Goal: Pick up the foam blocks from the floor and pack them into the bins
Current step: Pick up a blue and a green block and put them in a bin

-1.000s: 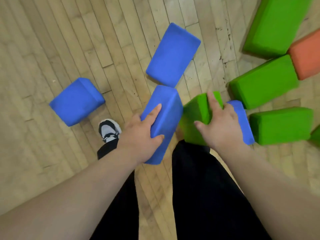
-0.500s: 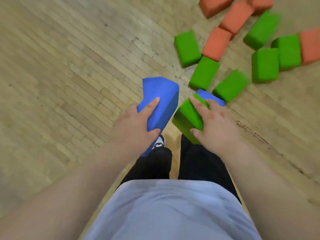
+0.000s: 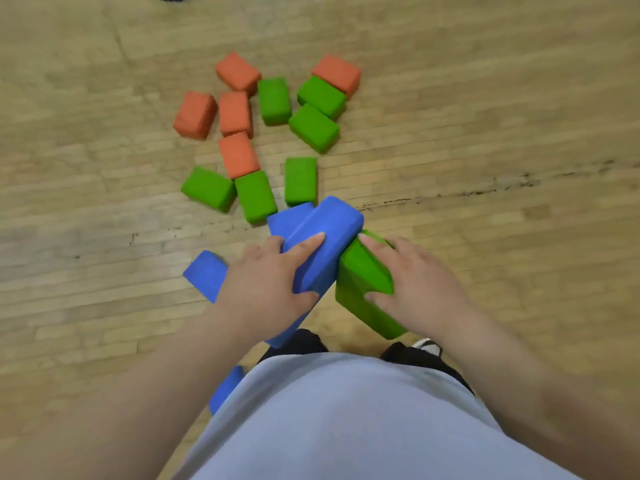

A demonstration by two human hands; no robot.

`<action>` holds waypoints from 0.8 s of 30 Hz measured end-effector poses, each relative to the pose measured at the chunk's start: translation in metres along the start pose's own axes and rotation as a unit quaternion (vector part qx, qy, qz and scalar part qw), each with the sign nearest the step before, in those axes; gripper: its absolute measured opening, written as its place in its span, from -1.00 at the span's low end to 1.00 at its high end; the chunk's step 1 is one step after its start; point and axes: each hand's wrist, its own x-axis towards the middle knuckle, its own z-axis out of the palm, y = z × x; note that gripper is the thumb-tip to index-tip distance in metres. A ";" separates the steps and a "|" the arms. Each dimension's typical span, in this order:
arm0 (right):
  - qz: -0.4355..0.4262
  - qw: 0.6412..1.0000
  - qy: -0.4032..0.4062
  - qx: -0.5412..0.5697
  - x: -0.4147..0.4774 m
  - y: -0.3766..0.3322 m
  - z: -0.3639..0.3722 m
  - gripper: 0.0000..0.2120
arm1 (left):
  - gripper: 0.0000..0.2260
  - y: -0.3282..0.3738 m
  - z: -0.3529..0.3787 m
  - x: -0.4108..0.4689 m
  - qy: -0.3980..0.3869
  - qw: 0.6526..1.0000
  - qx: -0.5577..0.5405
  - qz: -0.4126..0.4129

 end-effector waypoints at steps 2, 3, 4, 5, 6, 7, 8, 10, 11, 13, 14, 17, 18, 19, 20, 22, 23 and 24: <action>0.056 0.998 0.020 0.016 -0.040 0.054 -0.008 -0.10 | -0.24 0.063 0.007 0.017 -0.009 0.997 0.028 0.064; 0.086 0.996 0.028 0.024 -0.063 0.084 -0.013 -0.09 | -0.24 0.099 0.011 0.025 -0.016 0.994 0.044 0.095; 0.114 0.992 0.037 0.029 -0.089 0.115 -0.017 -0.09 | -0.24 0.138 0.018 0.033 -0.027 0.991 0.052 0.122; 0.140 0.988 0.049 0.033 -0.115 0.145 -0.022 -0.09 | -0.25 0.179 0.025 0.039 -0.038 0.987 0.054 0.147; 0.162 0.984 0.066 0.033 -0.140 0.174 -0.027 -0.09 | -0.25 0.219 0.034 0.043 -0.040 0.982 0.057 0.176; 0.187 0.978 0.086 0.033 -0.165 0.200 -0.034 -0.09 | -0.26 0.260 0.040 0.048 -0.036 0.975 0.065 0.209; 0.217 0.970 0.107 0.036 -0.190 0.224 -0.041 -0.10 | -0.27 0.300 0.046 0.052 -0.028 0.967 0.072 0.243; 0.282 0.946 0.150 0.047 -0.238 0.266 -0.059 -0.10 | -0.28 0.376 0.052 0.052 -0.014 0.951 0.069 0.301; 0.305 0.935 0.174 0.049 -0.259 0.285 -0.069 -0.10 | -0.27 0.410 0.053 0.050 -0.007 0.943 0.068 0.325; 0.334 0.919 0.207 0.044 -0.292 0.316 -0.089 -0.08 | -0.27 0.463 0.050 0.048 0.000 0.928 0.069 0.365; 0.345 0.913 0.211 0.041 -0.304 0.328 -0.098 -0.08 | -0.26 0.483 0.048 0.050 -0.002 0.921 0.067 0.384; 0.364 0.905 0.216 0.044 -0.330 0.359 -0.117 -0.09 | -0.27 0.534 0.042 0.059 -0.018 0.901 0.075 0.427; 0.367 0.903 0.217 0.050 -0.336 0.370 -0.122 -0.09 | -0.26 0.551 0.039 0.064 -0.024 0.895 0.080 0.438; 0.372 0.901 0.218 0.054 -0.341 0.380 -0.127 -0.09 | -0.26 0.567 0.037 0.070 -0.028 0.890 0.084 0.448; 0.382 0.895 0.222 0.057 -0.347 0.390 -0.133 -0.09 | -0.26 0.584 0.035 0.076 -0.032 0.883 0.086 0.460; 0.409 0.879 0.239 0.061 -0.359 0.410 -0.142 -0.09 | -0.26 0.620 0.031 0.089 -0.040 0.866 0.089 0.491; 0.425 0.868 0.248 0.062 -0.365 0.418 -0.148 -0.09 | -0.26 0.638 0.029 0.095 -0.043 0.856 0.089 0.508; 0.442 0.858 0.256 0.062 -0.369 0.426 -0.153 -0.10 | -0.26 0.657 0.028 0.101 -0.045 0.846 0.086 0.524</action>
